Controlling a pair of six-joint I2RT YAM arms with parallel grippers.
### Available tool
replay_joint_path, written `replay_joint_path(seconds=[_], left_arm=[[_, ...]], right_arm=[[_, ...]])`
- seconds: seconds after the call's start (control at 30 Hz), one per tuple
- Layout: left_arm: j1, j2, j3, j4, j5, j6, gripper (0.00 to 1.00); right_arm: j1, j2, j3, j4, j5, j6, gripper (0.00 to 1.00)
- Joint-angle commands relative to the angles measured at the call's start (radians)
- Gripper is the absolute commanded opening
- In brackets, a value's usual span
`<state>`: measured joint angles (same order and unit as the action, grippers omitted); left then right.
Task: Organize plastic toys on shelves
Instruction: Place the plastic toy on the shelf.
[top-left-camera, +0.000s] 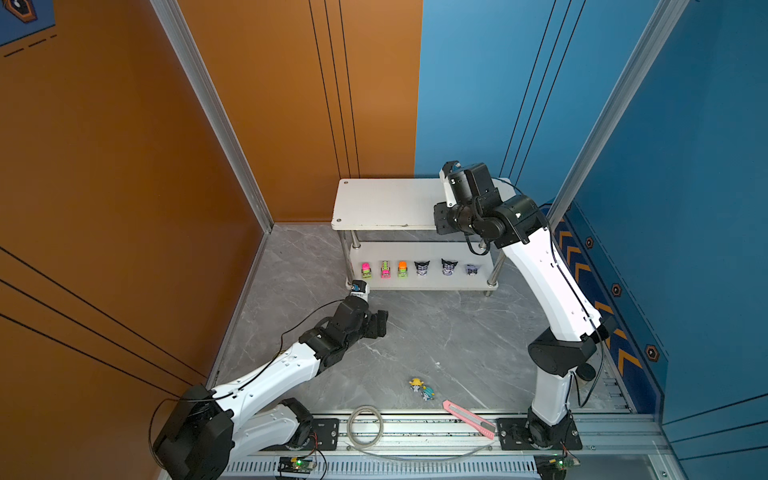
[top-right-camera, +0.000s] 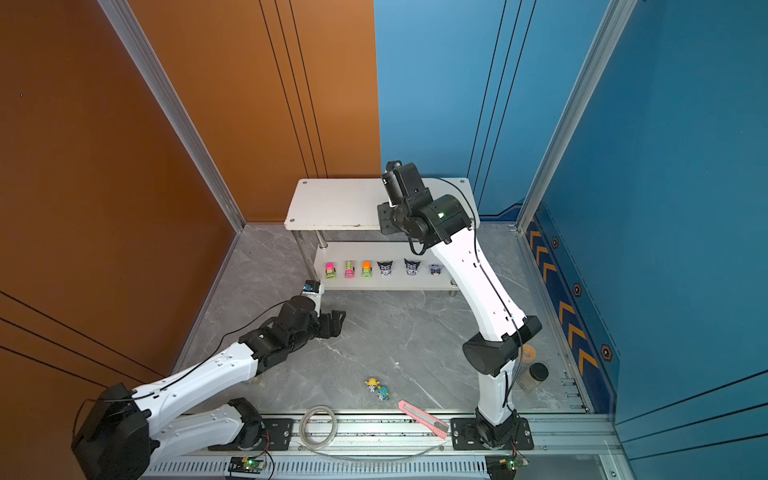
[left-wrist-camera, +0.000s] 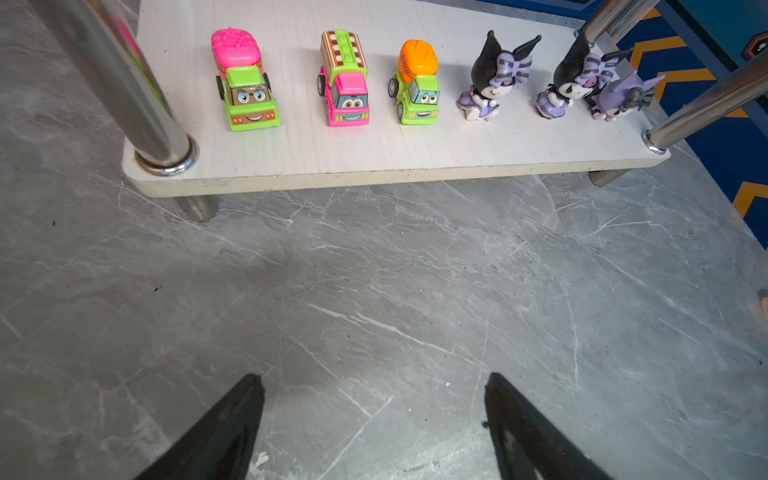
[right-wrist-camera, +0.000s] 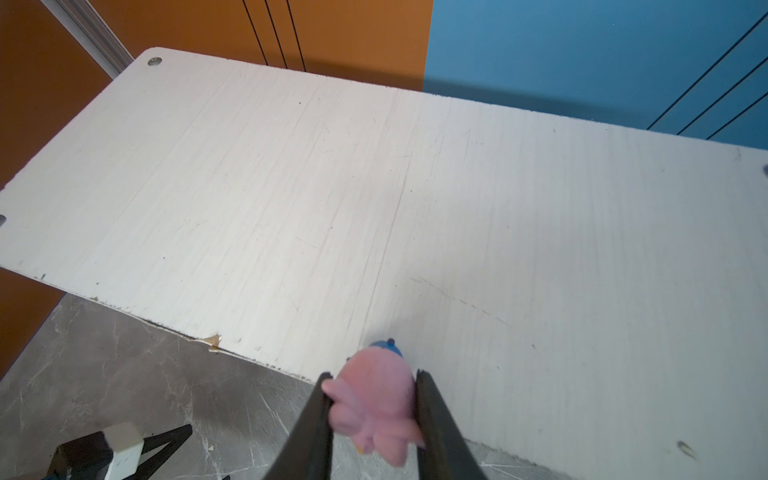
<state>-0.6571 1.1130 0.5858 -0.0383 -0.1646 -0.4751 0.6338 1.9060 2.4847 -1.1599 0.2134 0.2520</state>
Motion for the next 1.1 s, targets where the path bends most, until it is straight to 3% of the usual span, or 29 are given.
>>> replay_joint_path(seconds=[0.0,0.73,1.07], left_arm=[[-0.016,0.009,0.028,0.009,-0.018,0.016,0.85],[-0.027,0.028,0.028,0.023,-0.021,0.018,0.85],[-0.03,0.035,0.028,0.023,-0.023,0.02,0.85]], right_arm=[[0.0,-0.001,0.032,-0.024,-0.011,0.024,0.12],[-0.013,0.051,0.066,-0.029,-0.042,0.043,0.14],[-0.019,0.074,0.075,-0.026,-0.05,0.045,0.25]])
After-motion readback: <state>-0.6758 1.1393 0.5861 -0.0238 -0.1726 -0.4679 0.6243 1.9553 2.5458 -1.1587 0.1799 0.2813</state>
